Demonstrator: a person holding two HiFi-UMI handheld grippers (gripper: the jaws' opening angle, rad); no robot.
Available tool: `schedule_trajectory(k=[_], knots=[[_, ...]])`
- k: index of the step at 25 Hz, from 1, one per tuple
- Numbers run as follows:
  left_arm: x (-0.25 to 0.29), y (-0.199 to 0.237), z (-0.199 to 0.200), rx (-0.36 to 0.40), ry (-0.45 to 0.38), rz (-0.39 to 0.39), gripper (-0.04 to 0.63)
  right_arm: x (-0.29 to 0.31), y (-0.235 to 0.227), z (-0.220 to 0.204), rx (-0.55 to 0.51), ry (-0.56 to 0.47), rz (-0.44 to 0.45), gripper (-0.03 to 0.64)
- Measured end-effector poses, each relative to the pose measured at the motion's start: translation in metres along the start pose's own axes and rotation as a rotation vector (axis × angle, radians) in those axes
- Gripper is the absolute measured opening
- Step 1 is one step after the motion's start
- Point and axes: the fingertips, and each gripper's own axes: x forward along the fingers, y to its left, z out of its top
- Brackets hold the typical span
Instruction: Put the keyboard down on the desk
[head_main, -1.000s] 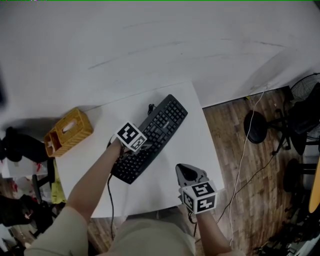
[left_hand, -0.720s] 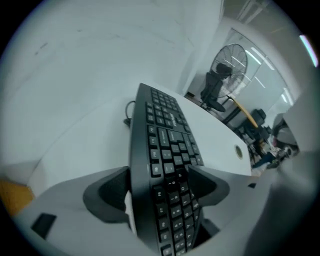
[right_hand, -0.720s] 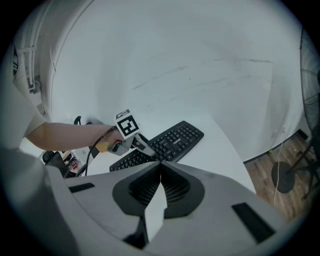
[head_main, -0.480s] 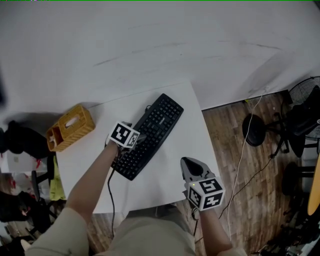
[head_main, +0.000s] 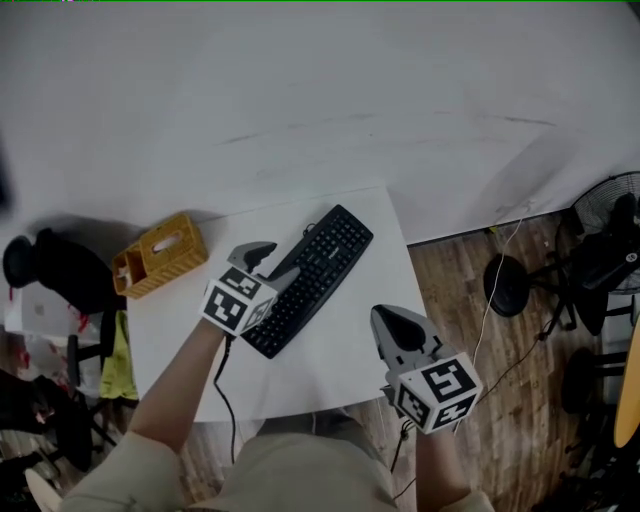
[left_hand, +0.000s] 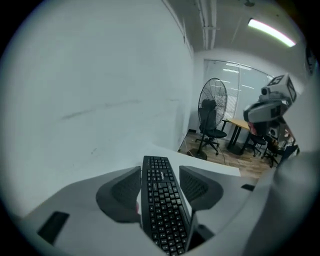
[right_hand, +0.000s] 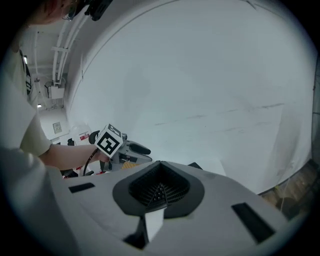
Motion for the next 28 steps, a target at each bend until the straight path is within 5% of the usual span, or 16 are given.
schedule_trajectory(k=[5,13,20,28], knots=[[-0.056,-0.022,0.037,0.081,-0.124,0.045,0.229,-0.028,0.027,0.037,-0.084,-0.062,0.05,0.025],[-0.146,-0.034,0.072,0.109,-0.296,0.169,0.154,-0.069,0.043,0.08,-0.1,-0.247,-0.023,0.025],[-0.201,-0.068,0.077,0.078,-0.393,0.095,0.086,-0.109,0.05,0.105,-0.155,-0.397,-0.143,0.025],[-0.227,-0.071,0.059,0.027,-0.454,0.147,0.039,-0.12,0.066,0.113,-0.215,-0.445,-0.166,0.025]])
